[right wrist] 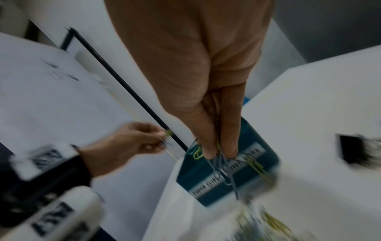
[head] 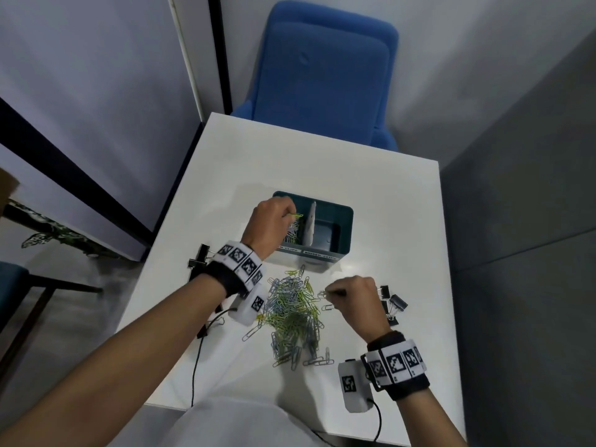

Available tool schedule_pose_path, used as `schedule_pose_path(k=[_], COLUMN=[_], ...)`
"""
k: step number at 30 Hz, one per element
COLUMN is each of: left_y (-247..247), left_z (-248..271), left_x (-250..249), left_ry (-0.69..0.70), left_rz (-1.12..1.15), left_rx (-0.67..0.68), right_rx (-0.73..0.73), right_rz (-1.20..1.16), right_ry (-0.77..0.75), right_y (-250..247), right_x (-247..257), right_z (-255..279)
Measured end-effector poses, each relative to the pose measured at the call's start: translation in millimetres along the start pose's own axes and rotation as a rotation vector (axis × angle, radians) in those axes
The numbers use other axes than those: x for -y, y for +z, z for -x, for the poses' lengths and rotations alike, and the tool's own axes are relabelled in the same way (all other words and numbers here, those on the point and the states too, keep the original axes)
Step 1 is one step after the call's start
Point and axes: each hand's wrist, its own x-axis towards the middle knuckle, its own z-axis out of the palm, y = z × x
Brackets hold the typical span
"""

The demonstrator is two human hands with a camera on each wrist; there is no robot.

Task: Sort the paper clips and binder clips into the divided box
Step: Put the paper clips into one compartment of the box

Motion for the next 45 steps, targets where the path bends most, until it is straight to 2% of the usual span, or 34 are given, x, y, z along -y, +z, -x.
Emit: schedule_pose_path(k=[4, 8, 10, 13, 16, 18, 22, 26, 30, 35, 41, 45], left_y=[12, 16, 23, 36, 49, 58, 70, 75, 85, 94, 90, 85], left_z=[-13, 17, 41, 76, 110, 132, 158, 161, 157, 156, 149, 145], left_x=[19, 36, 44, 60, 83, 100, 125, 130, 113, 101, 92, 96], left_ry=[-0.080, -0.083, -0.094, -0.127, -0.121, -0.099, -0.085, 0.037, 0.068, 0.081, 0.094, 0.051], left_rz=[-0.063, -0.151, -0.159, -0.161, -0.295, -0.311, -0.381, -0.467, -0.521, -0.544, -0.473, -0.406], left_rx=[0.142, 0.098, 0.119, 0.206, 0.433, 0.529, 0.597, 0.578, 0.585, 0.557, 0.520, 0.508], right_rx=[-0.102, -0.169, -0.178, -0.143, -0.034, 0.003, 0.040, 0.293, 0.393, 0.271, 0.202, 0.148], right_rz=[-0.062, -0.086, -0.078, -0.096, -0.104, -0.117, -0.112, 0.110, 0.241, 0.238, 0.127, 0.068], right_ry=[-0.031, -0.070, -0.083, -0.039, 0.028, 0.051, 0.057, 0.136, 0.227, 0.203, 0.217, 0.203], right_y=[-33, -48, -46, -36, -27, -21, 10, 54, 92, 117, 119, 112], right_x=[27, 46, 55, 62, 56, 48, 21, -8, -21, -17, -16, -21], right_z=[-25, -69, -91, -119, -134, -131, -94, -47, -22, -13, -18, -17])
